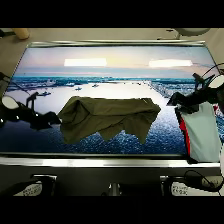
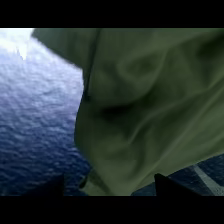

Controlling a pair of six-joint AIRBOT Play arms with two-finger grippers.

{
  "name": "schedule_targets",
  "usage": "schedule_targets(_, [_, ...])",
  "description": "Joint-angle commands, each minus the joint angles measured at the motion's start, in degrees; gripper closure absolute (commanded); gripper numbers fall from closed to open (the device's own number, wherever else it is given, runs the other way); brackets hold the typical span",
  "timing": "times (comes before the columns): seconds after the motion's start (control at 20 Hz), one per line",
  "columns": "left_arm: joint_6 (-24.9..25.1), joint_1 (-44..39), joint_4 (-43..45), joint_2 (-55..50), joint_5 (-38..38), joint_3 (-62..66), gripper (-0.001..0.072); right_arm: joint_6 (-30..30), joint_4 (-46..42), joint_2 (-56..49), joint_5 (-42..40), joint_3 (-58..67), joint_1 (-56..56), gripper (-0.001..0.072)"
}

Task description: Fold the shirts.

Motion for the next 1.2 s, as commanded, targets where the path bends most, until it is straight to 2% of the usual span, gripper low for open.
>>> schedule_targets(0.0, [0.2, -1.1, -2.6, 4.0, 7.5, -14.4, 0.0072, -4.3, 4.8, -2.7, 4.1, -3.5, -0.4, 0.0099])
schedule_targets(0.2, [0.1, -5.7, -7.9, 2.6, 14.6, -16.5, 0.0073, -4.9, 4.1, -5.1, 3.8, -3.9, 2.8, 0.0093])
schedule_targets(0.3, [-0.1, -8.8, -9.2, 0.7, 16.4, -16.5, 0.0103, -4.8, 4.2, -6.8, 2.9, -3.9, 4.7, 0.0053])
schedule_targets(0.35, [-0.9, -9.8, -9.4, 0.0, 17.4, -16.5, 0.0194, -4.8, 4.2, -7.8, 2.6, -3.9, 5.8, 0.0053])
schedule_targets(0.4, [-2.4, -10.4, -9.4, -0.3, 18.4, -16.5, 0.0353, -4.8, 4.2, -8.9, 2.2, -3.9, 7.1, 0.0053])
schedule_targets(0.45, [-2.7, -10.4, -9.4, -0.2, 18.7, -16.3, 0.056, -4.8, 4.2, -10.1, 1.5, -3.9, 8.5, 0.0053])
schedule_targets(0.5, [-2.3, -10.4, -9.3, -0.1, 18.6, -15.7, 0.0671, -4.8, 3.9, -11.1, 0.3, -3.9, 9.7, 0.0054])
schedule_targets(0.6, [-1.4, -10.4, -9.3, 0.8, 18.5, -14.3, 0.0681, -2.8, 3.5, -13.3, -3.4, -3.9, 11.3, 0.008])
schedule_targets(0.65, [-1.4, -10.4, -9.3, 1.6, 18.4, -13.6, 0.0682, -2.2, 3.6, -13.9, -6.0, -3.9, 11.7, 0.0162])
schedule_targets(0.7, [-1.4, -10.4, -9.3, 2.7, 18.5, -12.8, 0.0682, -1.5, 3.6, -14.2, -8.3, -3.9, 12.0, 0.0342])
schedule_targets(0.75, [-1.4, -10.4, -9.2, 4.0, 18.5, -12.1, 0.0682, -1.1, 4.1, -14.1, -10.1, -3.8, 12.0, 0.0602])
schedule_targets(0.8, [-1.4, -10.4, -8.4, 5.3, 18.5, -11.0, 0.0683, -1.2, 4.5, -13.7, -9.7, -3.3, 11.9, 0.0688])
schedule_targets(0.9, [-1.4, -10.4, -4.5, 9.6, 17.9, -6.3, 0.0684, -3.5, 4.2, -10.4, -5.0, 0.7, 11.9, 0.069])
schedule_targets(1.0, [-1.6, -10.4, 2.1, 16.3, 16.9, 4.0, 0.0684, -5.3, 4.1, -2.2, -2.2, 7.6, 11.9, 0.069])
schedule_targets(1.05, [-1.7, -10.4, 5.9, 19.8, 16.9, 10.9, 0.0685, -5.2, 3.4, 3.7, -2.8, 12.3, 11.9, 0.069])
schedule_targets(1.15, [-6.2, -9.5, 16.4, 26.3, 17.9, 28.9, 0.0684, -4.9, -1.7, 16.7, -10.3, 21.7, 11.9, 0.0688])
